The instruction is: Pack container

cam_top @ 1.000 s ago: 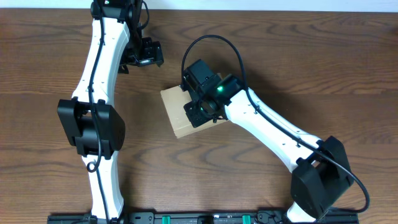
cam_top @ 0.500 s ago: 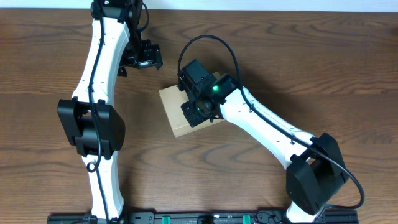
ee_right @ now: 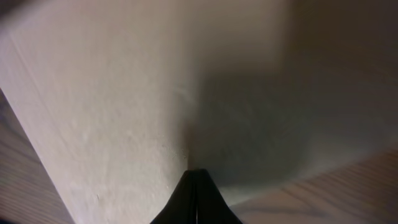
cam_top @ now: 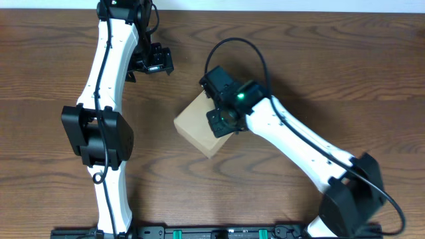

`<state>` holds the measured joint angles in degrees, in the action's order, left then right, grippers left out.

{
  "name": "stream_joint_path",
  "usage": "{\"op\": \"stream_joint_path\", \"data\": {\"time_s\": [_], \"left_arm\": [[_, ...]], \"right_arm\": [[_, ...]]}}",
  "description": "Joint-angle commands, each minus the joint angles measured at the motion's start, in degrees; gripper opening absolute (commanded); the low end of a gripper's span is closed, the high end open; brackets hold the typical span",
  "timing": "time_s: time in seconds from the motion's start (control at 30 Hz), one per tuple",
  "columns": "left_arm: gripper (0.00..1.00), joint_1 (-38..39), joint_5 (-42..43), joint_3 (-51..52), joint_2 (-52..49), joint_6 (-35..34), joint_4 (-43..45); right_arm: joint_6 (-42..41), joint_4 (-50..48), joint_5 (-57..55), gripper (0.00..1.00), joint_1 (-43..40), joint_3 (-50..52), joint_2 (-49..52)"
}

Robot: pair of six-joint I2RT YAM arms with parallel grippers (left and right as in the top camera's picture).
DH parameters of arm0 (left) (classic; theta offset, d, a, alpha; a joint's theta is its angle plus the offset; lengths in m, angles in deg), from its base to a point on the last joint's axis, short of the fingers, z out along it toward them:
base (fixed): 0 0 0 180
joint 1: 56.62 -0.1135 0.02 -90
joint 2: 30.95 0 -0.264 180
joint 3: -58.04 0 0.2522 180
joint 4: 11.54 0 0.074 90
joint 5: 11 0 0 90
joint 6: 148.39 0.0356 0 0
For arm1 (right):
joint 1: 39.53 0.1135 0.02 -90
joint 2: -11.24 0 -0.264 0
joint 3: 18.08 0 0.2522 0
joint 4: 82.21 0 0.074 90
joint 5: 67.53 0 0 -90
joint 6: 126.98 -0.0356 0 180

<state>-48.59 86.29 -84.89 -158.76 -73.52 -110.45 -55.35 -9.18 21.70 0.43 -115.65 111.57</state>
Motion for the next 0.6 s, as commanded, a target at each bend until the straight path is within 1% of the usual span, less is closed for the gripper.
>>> {"op": "stream_joint_path", "data": {"time_s": [0.0, 0.03, 0.1, 0.13, 0.33, 0.57], "left_arm": [[0.96, -0.2, -0.2, -1.5, 1.8, 0.6, -0.3], [0.96, -0.2, -0.2, -1.5, 2.0, 0.6, -0.3], [0.96, -0.2, -0.2, -1.5, 2.8, 0.6, -0.1], [0.96, -0.2, -0.2, -1.5, 3.2, 0.6, -0.1], [0.96, -0.2, -0.2, -1.5, 6.4, 0.6, -0.1], [0.95, -1.3, 0.2, -1.5, 12.3, 1.5, -6.3]], "right_arm": [[1.4, -0.1, -2.2, 0.15, -0.7, 0.5, -5.9], [2.1, -0.2, -2.2, 0.33, -0.9, 0.5, -7.0], [3.3, -0.3, -2.2, 0.8, -1.4, 0.5, -9.2], [3.3, -0.3, -2.2, 0.99, -1.8, 0.5, -9.9], [3.9, 0.3, -1.3, 0.99, -3.4, 0.5, -12.5], [4.1, 4.4, -0.7, 0.99, -5.7, 0.4, -19.1]]}}
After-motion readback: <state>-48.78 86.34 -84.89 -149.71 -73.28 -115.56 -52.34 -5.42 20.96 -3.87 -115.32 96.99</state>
